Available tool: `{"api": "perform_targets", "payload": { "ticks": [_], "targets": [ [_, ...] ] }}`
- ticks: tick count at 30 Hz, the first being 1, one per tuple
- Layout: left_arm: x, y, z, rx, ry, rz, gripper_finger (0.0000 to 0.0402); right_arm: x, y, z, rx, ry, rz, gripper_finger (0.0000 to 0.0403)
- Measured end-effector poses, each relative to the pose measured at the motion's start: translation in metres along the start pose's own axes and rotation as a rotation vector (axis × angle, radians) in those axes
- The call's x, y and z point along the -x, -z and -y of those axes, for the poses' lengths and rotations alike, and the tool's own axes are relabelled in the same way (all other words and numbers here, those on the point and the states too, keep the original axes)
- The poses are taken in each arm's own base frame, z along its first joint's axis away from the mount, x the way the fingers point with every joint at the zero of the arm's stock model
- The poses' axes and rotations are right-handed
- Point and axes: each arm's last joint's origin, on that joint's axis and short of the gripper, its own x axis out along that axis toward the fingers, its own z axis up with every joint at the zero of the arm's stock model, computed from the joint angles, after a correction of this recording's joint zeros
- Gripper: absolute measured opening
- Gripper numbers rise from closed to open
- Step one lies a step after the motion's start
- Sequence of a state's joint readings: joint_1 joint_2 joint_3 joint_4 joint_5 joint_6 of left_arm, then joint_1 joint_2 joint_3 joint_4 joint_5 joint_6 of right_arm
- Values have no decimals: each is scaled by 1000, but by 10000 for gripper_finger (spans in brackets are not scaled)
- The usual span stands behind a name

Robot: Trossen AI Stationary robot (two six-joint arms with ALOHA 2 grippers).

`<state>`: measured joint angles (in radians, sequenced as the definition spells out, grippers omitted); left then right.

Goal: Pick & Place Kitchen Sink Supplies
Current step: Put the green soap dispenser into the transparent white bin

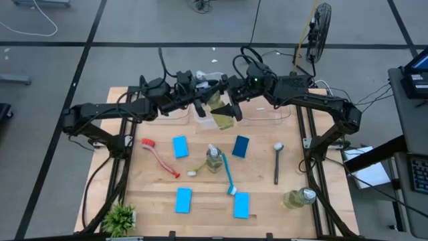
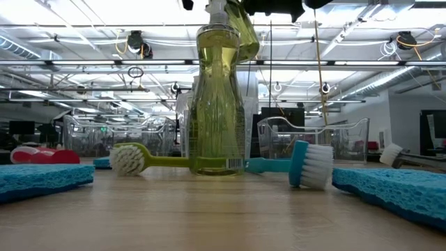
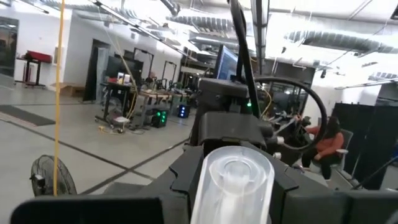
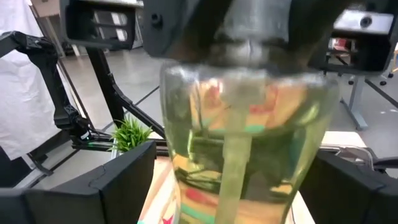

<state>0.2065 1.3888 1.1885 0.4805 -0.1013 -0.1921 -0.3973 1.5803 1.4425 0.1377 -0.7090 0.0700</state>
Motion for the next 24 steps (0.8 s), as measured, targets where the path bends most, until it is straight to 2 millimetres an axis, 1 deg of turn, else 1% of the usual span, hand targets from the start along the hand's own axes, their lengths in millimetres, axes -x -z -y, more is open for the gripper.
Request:
{"api": "perform_targets", "payload": {
  "ticks": [6,16,19,24],
  "targets": [
    [0,1,0,5,14,-11,97,0,0,0,-9,0,5,339],
    [-7,10,-2,20,16,-20,97,-1,0,-1,-20,-3,4,337],
    [-7,11,-3,18,15,-25,97,-1,2,0,-35,-1,-14,326],
    [-7,10,-4,16,13,-23,97,-1,4,0,-51,1,-32,288]
  ]
}}
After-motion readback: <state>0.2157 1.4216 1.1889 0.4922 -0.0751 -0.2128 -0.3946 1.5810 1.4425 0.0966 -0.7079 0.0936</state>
